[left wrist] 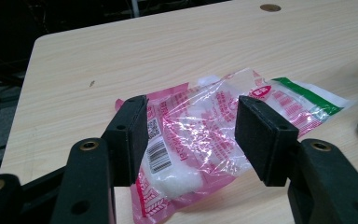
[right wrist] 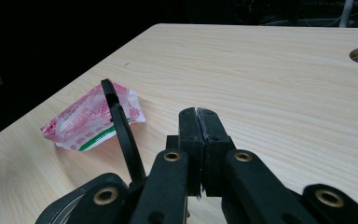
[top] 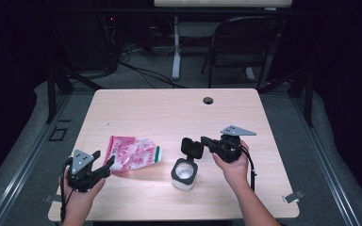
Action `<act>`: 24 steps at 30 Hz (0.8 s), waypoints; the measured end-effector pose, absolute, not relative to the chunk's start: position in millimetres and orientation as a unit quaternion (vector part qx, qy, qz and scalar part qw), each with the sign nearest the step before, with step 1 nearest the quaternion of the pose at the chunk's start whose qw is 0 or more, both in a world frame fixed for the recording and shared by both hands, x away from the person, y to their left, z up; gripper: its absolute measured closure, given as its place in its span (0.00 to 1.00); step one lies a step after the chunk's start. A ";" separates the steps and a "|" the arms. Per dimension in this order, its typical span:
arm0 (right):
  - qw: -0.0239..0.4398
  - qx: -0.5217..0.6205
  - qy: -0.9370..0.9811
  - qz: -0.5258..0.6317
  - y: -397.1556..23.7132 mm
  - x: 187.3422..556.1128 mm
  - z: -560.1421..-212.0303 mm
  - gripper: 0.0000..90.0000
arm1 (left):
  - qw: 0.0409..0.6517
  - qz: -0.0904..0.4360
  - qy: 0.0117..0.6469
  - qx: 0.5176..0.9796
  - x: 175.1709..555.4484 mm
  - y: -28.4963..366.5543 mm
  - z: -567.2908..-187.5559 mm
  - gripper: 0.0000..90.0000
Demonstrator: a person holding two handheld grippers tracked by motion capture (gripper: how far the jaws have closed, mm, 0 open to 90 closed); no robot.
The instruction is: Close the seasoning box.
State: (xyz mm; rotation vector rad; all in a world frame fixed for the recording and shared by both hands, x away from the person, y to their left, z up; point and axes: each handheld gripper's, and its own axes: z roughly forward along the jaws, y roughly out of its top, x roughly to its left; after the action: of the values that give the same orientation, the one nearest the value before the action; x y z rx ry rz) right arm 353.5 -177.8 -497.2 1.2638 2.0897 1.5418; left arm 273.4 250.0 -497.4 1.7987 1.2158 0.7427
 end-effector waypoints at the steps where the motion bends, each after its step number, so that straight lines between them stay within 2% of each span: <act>1: 0.127 0.433 0.720 0.527 -177.8 353.2 -496.8 0.99 | 0.411 0.295 0.483 0.715 273.4 250.1 -497.4 0.49; 24: 0.128 0.418 0.725 0.532 -172.0 346.0 -494.3 0.99 | 0.408 0.294 0.480 0.719 275.1 247.2 -499.0 0.49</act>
State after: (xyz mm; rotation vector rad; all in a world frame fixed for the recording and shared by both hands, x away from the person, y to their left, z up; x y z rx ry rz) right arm 346.0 -172.0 -494.3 1.2174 2.1084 1.5480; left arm 275.1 247.2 -499.0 1.8120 1.2096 0.7410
